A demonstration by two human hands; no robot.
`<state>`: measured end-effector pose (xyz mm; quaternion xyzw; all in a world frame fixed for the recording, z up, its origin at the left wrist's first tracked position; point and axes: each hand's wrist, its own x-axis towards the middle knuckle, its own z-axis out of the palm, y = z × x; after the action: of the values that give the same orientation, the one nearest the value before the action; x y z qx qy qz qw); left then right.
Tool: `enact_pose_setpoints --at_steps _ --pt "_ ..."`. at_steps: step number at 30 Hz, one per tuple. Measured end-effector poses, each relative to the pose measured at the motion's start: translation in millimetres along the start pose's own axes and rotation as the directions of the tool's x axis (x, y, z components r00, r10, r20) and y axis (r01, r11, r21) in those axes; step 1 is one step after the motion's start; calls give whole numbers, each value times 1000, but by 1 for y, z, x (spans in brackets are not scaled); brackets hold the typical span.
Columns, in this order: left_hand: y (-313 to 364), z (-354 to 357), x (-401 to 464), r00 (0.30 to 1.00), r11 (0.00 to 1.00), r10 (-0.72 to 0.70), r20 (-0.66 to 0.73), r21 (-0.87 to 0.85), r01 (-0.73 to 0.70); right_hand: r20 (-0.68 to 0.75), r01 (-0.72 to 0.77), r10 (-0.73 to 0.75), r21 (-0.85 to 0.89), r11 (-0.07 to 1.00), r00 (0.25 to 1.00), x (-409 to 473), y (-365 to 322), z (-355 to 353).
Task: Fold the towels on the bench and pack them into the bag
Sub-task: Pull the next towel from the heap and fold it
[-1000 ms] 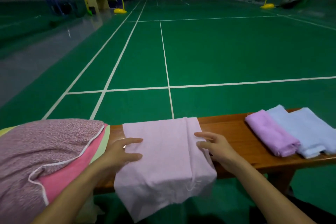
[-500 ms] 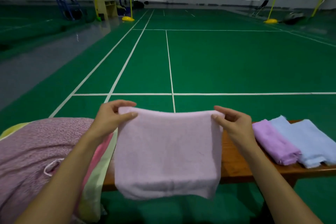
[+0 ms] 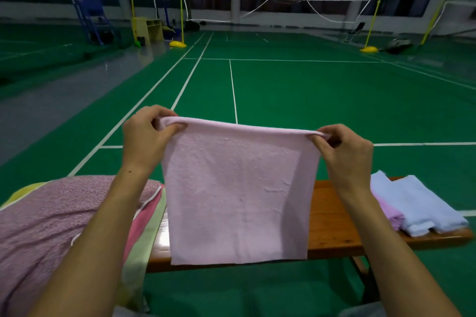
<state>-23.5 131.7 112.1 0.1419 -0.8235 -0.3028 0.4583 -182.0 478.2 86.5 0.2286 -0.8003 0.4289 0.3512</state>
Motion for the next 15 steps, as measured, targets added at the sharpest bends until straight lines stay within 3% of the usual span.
enact_pose_setpoints --at_steps 2,4,7,10,15 --pt "7 -5 2 999 999 -23 -32 -30 22 14 8 -7 -35 999 1000 5 -4 -10" --pt "15 -10 2 992 978 -128 -3 -168 125 46 2 -2 -5 1000 999 8 -7 -19" --pt "25 -13 -9 972 919 -213 94 -319 232 188 -198 153 249 948 970 5 -11 -26" --pt "29 -11 -18 971 917 -214 106 -320 238 249 -366 287 382 849 925 -3 -7 -30" --pt "33 -28 -21 982 906 -164 90 -380 186 217 -369 300 485 793 929 -6 -20 -45"
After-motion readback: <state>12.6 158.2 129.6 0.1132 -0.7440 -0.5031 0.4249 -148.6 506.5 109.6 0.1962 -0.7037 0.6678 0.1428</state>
